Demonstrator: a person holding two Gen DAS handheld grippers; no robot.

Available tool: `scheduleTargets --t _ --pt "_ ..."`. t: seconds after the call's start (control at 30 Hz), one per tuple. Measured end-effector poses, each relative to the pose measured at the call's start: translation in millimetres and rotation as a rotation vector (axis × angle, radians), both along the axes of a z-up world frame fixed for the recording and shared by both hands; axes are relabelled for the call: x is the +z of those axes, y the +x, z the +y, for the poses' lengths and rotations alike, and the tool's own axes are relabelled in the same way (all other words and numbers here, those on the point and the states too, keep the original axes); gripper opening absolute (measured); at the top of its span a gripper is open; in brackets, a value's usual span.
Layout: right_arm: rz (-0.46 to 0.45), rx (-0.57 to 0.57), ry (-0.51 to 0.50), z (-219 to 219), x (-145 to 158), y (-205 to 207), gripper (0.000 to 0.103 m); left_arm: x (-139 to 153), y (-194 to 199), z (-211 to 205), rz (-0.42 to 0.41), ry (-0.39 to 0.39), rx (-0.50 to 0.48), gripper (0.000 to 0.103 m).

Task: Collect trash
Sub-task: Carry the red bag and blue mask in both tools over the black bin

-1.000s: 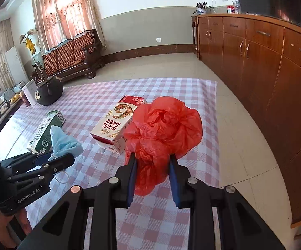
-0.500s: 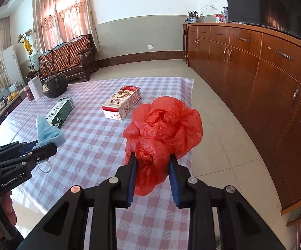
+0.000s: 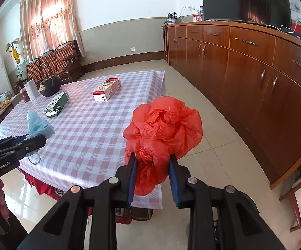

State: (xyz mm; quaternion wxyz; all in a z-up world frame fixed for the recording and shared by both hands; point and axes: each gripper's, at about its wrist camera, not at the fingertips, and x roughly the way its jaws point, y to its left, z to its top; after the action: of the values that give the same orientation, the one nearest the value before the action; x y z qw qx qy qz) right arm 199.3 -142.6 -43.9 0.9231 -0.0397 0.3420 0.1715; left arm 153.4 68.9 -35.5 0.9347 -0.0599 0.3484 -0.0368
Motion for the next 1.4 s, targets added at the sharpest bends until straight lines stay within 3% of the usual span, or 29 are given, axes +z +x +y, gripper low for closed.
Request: scheduleTargets --t 0.3,0.77,1.4 --pt "-0.012 -0.092 -0.008 -47 6 -38 0.030 8 -11 -46 -0.027 -0.004 -0.100 0.028" --pt "-0.017 -0.218 -0.024 -103 13 -65 0.030 5 -8 -112 -0.036 0.003 -0.247 0.028" --pt "0.038 -0.334 -0.034 -179 -17 -82 0.030 -29 -8 -209 0.035 0.038 -0.445 0.028"
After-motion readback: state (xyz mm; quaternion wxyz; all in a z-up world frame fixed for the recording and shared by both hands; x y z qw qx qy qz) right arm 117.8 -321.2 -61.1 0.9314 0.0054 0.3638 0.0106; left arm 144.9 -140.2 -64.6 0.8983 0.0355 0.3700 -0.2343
